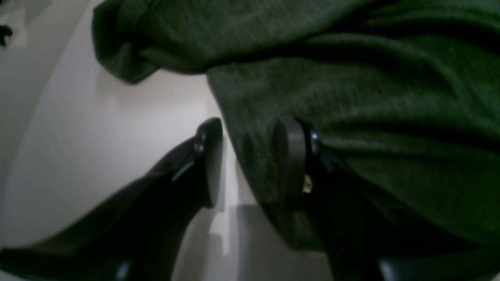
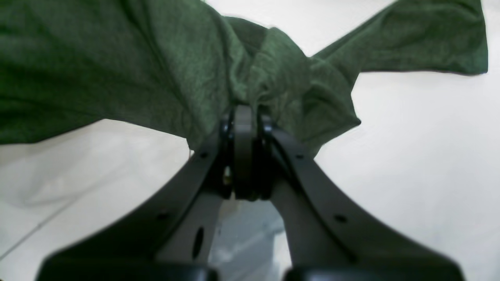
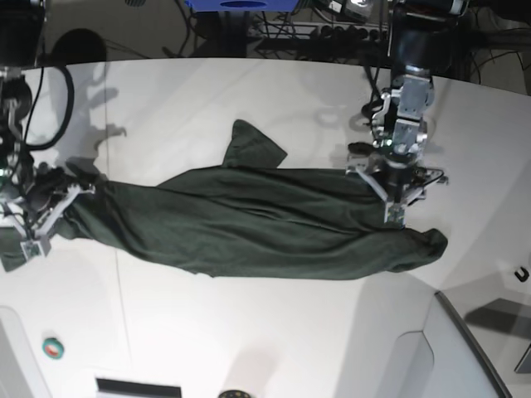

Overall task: Layout the t-shirt on the table in an organized manner, then fold the t-shirt properly
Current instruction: 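Lower the shirt onto the table and open both grippers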

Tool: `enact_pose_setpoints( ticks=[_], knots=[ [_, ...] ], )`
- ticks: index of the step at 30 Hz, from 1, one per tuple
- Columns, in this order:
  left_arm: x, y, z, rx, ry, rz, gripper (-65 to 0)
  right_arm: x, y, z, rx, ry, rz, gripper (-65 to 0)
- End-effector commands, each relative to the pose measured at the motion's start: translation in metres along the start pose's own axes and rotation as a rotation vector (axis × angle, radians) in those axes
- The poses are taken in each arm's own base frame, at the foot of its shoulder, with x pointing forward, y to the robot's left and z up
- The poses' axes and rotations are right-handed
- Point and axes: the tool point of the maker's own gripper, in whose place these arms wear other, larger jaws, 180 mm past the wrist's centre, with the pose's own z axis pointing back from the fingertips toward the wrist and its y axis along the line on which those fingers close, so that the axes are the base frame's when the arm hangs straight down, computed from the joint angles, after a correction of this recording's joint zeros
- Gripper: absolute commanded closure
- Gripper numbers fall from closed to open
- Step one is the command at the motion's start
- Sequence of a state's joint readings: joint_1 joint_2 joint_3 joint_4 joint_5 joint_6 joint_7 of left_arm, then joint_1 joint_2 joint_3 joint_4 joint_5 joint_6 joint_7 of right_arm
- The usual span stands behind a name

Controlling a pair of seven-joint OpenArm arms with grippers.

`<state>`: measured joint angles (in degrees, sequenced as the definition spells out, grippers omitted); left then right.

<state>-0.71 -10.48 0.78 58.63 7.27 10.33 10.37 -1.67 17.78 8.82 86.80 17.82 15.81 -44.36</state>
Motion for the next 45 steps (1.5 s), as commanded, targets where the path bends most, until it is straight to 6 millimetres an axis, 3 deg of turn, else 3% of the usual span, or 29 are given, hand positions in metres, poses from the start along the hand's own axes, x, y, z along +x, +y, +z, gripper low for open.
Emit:
enact_pose_setpoints(
  ticks=[1, 5, 7, 9, 14, 16, 18, 20, 24, 29, 32, 36, 38, 41, 45],
  knots=[
    [-0.030, 0.012, 0.003, 0.010, 0.112, -0.018, -22.2, 0.019, -0.006, 0.006, -0.015, -0.064, 0.008, -0.2],
    [-0.050, 0.038, 0.007, 0.043, 0.145, -0.062, -22.2, 0.002, -0.002, 0.007, -0.008, -0.038, 0.007, -0.3],
    [-0.051, 0.053, 0.007, 0.061, 0.145, -0.083, -22.2, -0.007, -0.001, 0.007, -0.005, -0.019, 0.003, -0.5],
    [-0.060, 0.062, 0.010, 0.070, 0.161, -0.103, -22.2, -0.021, 0.010, 0.004, 0.015, 0.009, -0.015, -0.6],
    [-0.051, 0.070, 0.018, 0.079, 0.149, -0.117, -22.2, -0.061, 0.018, 0.005, 0.016, 0.055, -0.163, -2.1],
    [-0.040, 0.070, 0.021, 0.082, 0.149, -0.107, -22.2, -0.072, 0.020, 0.008, 0.015, 0.072, -0.179, -8.6],
    [-0.024, 0.070, 0.025, 0.084, 0.137, -0.094, -22.2, -0.085, 0.024, 0.009, 0.022, 0.111, -0.180, -19.1],
    [-0.008, 0.069, 0.029, 0.086, 0.123, -0.080, -22.2, -0.083, 0.027, 0.014, 0.024, 0.106, -0.179, -26.3],
    [0.029, 0.068, 0.037, 0.087, 0.062, -0.056, -22.2, -0.062, 0.028, 0.029, 0.014, 0.033, -0.143, -25.1],
    [0.042, 0.061, 0.034, 0.076, 0.040, -0.038, -22.2, -0.029, 0.025, 0.032, 0.009, -0.035, -0.116, -25.5],
    [0.032, 0.049, 0.028, 0.065, 0.075, -0.024, -22.2, -0.018, 0.028, 0.020, 0.031, -0.006, -0.063, -25.7],
    [0.011, 0.030, 0.021, 0.036, 0.140, -0.005, -22.2, 0.001, 0.057, 0.007, 0.100, -0.003, 0.049, -25.2],
    [-0.001, 0.026, 0.017, 0.031, 0.177, -0.004, -22.2, 0.012, 0.063, -0.008, 0.118, 0.007, 0.058, -25.2],
    [-0.012, 0.027, 0.015, 0.033, 0.208, -0.011, -22.2, 0.016, 0.048, -0.038, 0.110, 0.046, -0.002, -25.1],
    [-0.031, 0.040, 0.020, 0.049, 0.240, -0.043, -22.2, -0.002, 0.013, -0.062, 0.062, 0.110, -0.054, -25.1]
  ],
)
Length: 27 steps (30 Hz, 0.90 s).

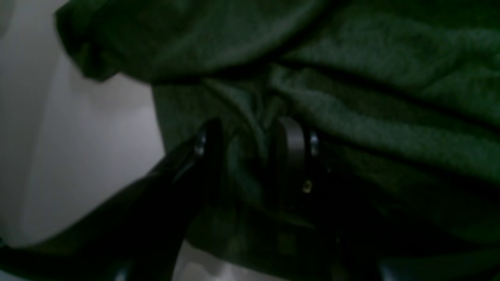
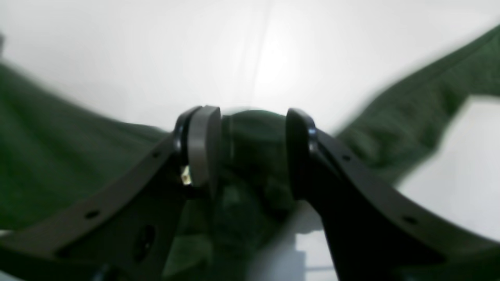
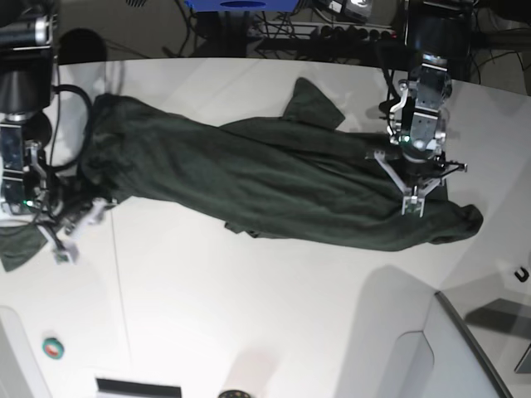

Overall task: Layout the t-shirt on the table in an organized manner, then fold the t-shirt properly
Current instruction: 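Lower the shirt onto the table and open both grippers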

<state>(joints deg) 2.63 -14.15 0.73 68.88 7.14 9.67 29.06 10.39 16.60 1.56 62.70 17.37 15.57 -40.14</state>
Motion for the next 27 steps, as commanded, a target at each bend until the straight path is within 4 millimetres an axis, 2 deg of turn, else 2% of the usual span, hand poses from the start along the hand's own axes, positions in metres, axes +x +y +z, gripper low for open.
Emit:
enact_pose_setpoints(
  ticks=[1, 5, 7, 11, 14, 17, 19, 22, 27],
  knots=[
    [-0.014, 0.013, 0.000, 0.021, 0.046, -0.021, -22.2, 0.011, -0.009, 0.001, -0.010, -0.028, -0.017, -25.1],
    [-0.030, 0.028, 0.002, 0.043, 0.070, -0.043, -22.2, -0.005, -0.041, -0.007, -0.070, 0.010, -0.071, -25.1],
    [-0.037, 0.029, 0.003, 0.043, 0.080, -0.051, -22.2, -0.013, -0.055, -0.011, -0.118, 0.017, -0.121, -25.1],
    [-0.039, 0.036, 0.003, 0.053, 0.083, -0.061, -22.2, -0.017, -0.088, -0.012, -0.218, -0.008, -0.192, -25.1],
    [-0.039, 0.036, 0.003, 0.054, 0.083, -0.060, -22.2, -0.022, -0.126, 0.000, -0.330, -0.010, -0.274, -25.1],
    [-0.032, 0.036, 0.004, 0.054, 0.064, -0.057, -22.2, -0.018, -0.140, 0.010, -0.344, -0.049, -0.333, -25.1],
    [-0.017, 0.034, 0.008, 0.047, 0.027, -0.040, -22.2, -0.013, -0.133, 0.019, -0.304, -0.076, -0.303, -25.1],
    [-0.002, 0.033, 0.013, 0.046, -0.015, -0.032, -22.2, 0.003, -0.098, 0.036, -0.226, -0.147, -0.199, -25.1],
    [0.032, 0.035, 0.026, 0.047, -0.106, -0.017, -22.2, 0.022, -0.057, 0.072, -0.187, -0.250, -0.110, -25.7]
  ],
)
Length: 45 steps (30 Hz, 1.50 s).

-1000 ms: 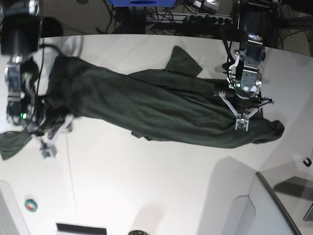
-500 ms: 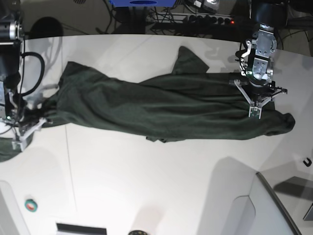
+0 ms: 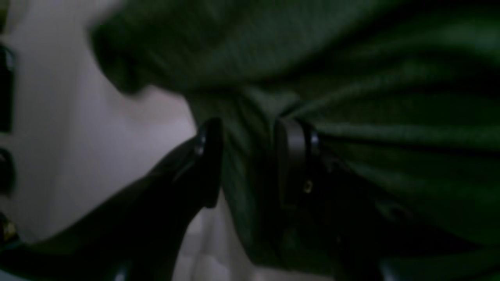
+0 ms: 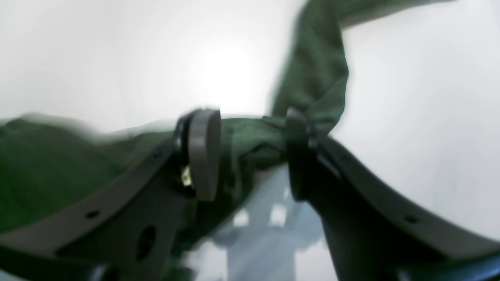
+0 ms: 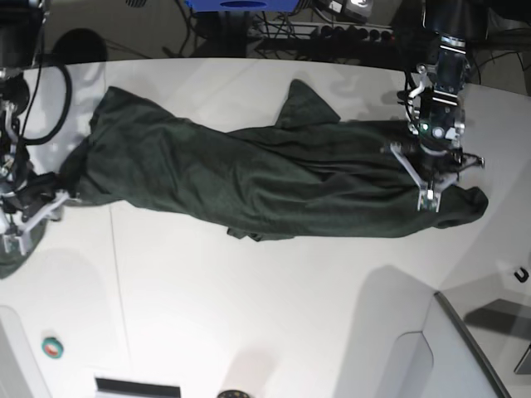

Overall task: Layout the t-shirt on the table in an organized manner, then fold the t-shirt properly
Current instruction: 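Lower the shirt onto the table and open both grippers, then grasp the shirt end with the right gripper and drag it outward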

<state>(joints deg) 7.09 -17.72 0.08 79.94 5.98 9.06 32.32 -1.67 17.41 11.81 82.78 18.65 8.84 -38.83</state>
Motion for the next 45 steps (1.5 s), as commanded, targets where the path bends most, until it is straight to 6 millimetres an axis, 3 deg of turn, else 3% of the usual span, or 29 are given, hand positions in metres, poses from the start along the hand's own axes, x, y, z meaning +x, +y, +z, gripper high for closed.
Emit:
enact_pose_setpoints(
  ticks=[1, 6, 12, 18, 24, 26, 31, 33, 36, 38, 45],
  knots=[
    [0.018, 0.010, 0.002, 0.028, -0.054, 0.002, -22.2, 0.022, -0.008, 0.007, -0.024, -0.048, 0.017, -25.7],
    [0.019, 0.009, 0.005, 0.025, -0.062, 0.001, -22.2, 0.019, 0.033, 0.000, 0.054, 0.000, 0.100, -25.8],
    [0.006, 0.007, 0.007, 0.019, -0.038, -0.009, -22.2, -0.008, 0.081, -0.005, 0.147, 0.103, 0.218, -26.0],
    [-0.015, 0.024, 0.009, 0.059, 0.002, 0.033, -22.2, -0.018, 0.086, -0.020, 0.156, 0.162, 0.226, -33.0],
    [-0.025, 0.055, 0.009, 0.130, 0.027, 0.099, -22.2, -0.025, 0.093, -0.023, 0.169, 0.188, 0.211, -32.7],
    [-0.026, 0.063, 0.009, 0.148, 0.029, 0.109, -22.2, -0.031, 0.106, -0.022, 0.191, 0.213, 0.201, -32.9],
    [-0.026, 0.071, 0.009, 0.165, 0.029, 0.123, -22.2, -0.036, 0.110, -0.023, 0.199, 0.224, 0.193, -32.6],
    [-0.026, 0.071, 0.009, 0.165, 0.029, 0.123, -22.2, -0.036, 0.110, -0.023, 0.198, 0.231, 0.194, -25.8],
    [-0.028, 0.070, 0.009, 0.164, 0.032, 0.123, -22.2, -0.036, 0.110, -0.023, 0.199, 0.232, 0.194, 0.0],
    [-0.028, 0.070, 0.009, 0.164, 0.032, 0.123, -22.2, -0.032, 0.111, -0.021, 0.200, 0.219, 0.197, -2.6],
    [-0.028, 0.070, 0.009, 0.164, 0.032, 0.123, -22.2, 0.003, 0.118, -0.003, 0.206, 0.151, 0.225, -0.9]
  ],
)
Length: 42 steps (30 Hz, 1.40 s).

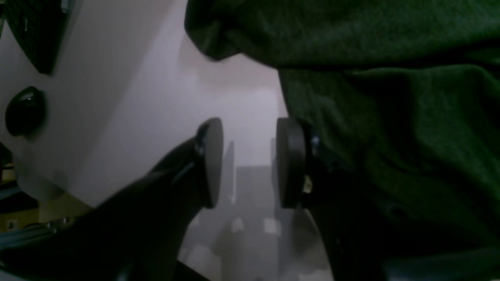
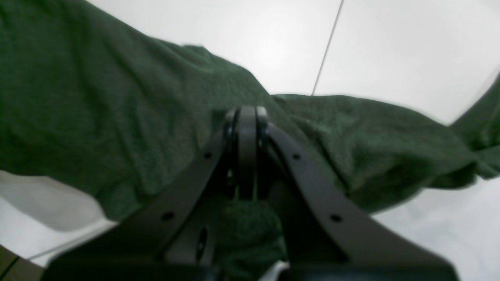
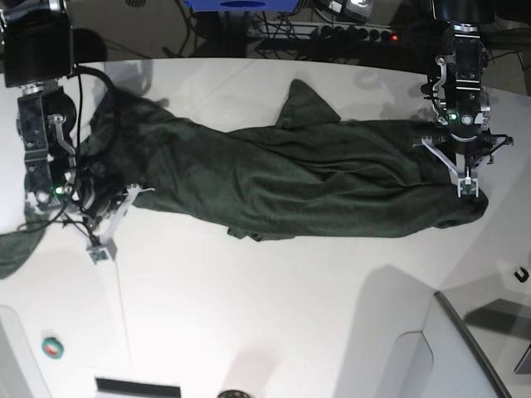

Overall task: Layout the t-shirt on the table in an organized manner, then fold the t-shirt properly
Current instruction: 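Grasp the shirt end with the right gripper and drag it outward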

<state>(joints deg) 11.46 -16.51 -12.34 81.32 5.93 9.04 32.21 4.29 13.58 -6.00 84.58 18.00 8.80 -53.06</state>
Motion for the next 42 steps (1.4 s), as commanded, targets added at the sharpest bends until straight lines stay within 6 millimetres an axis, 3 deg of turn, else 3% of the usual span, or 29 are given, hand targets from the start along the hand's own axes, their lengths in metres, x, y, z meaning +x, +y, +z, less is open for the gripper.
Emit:
enact_pose_setpoints(
  ticks=[1, 3, 8, 10, 14, 16, 21, 22, 25, 27, 30, 35, 38, 42],
  knots=[
    [0.014, 0.011, 0.000, 0.030, -0.043, -0.001, -22.2, 0.020, -0.005, 0.007, -0.009, -0.050, 0.001, -0.9],
    [0.014, 0.011, 0.000, 0.030, -0.043, -0.001, -22.2, 0.020, -0.003, 0.006, -0.005, -0.046, 0.005, -5.1],
    [0.013, 0.011, 0.000, 0.030, -0.042, -0.001, -22.2, 0.020, 0.014, 0.000, 0.028, -0.049, -0.012, -36.2],
    [0.013, 0.011, 0.000, 0.030, -0.042, -0.001, -22.2, 0.025, 0.010, -0.008, 0.026, -0.066, -0.028, -34.1],
    [0.013, 0.010, 0.000, 0.028, -0.042, -0.001, -22.2, 0.015, 0.006, -0.033, 0.033, -0.007, -0.075, -25.8],
    [0.013, 0.010, 0.000, 0.028, -0.042, -0.001, -22.2, 0.009, 0.003, -0.042, 0.033, 0.028, -0.088, -25.8],
    [0.012, 0.010, 0.000, 0.027, -0.040, -0.002, -22.2, 0.005, 0.017, -0.043, 0.125, 0.043, 0.020, -23.6],
    [0.009, 0.009, 0.001, 0.026, -0.035, -0.005, -22.2, 0.005, 0.019, -0.043, 0.134, 0.042, 0.031, -19.7],
    [0.008, 0.010, 0.001, 0.027, -0.035, -0.007, -22.2, 0.004, 0.022, -0.042, 0.148, 0.043, 0.048, 0.0],
    [0.008, 0.010, 0.001, 0.027, -0.033, -0.008, -22.2, 0.004, 0.020, -0.041, 0.145, 0.047, 0.044, -2.3],
    [0.008, 0.011, 0.001, 0.029, -0.034, -0.010, -22.2, 0.016, 0.024, -0.029, 0.140, 0.002, 0.067, -0.3],
    [0.011, 0.011, 0.000, 0.029, -0.039, -0.007, -22.2, 0.039, 0.034, 0.011, 0.118, -0.085, 0.146, -0.5],
    [0.012, 0.012, 0.000, 0.031, -0.043, -0.007, -22.2, 0.028, 0.033, 0.042, 0.091, -0.098, 0.144, -0.5],
    [0.013, 0.013, 0.000, 0.033, -0.044, -0.007, -22.2, -0.015, 0.061, 0.074, 0.120, -0.092, 0.172, -0.6]
  ],
)
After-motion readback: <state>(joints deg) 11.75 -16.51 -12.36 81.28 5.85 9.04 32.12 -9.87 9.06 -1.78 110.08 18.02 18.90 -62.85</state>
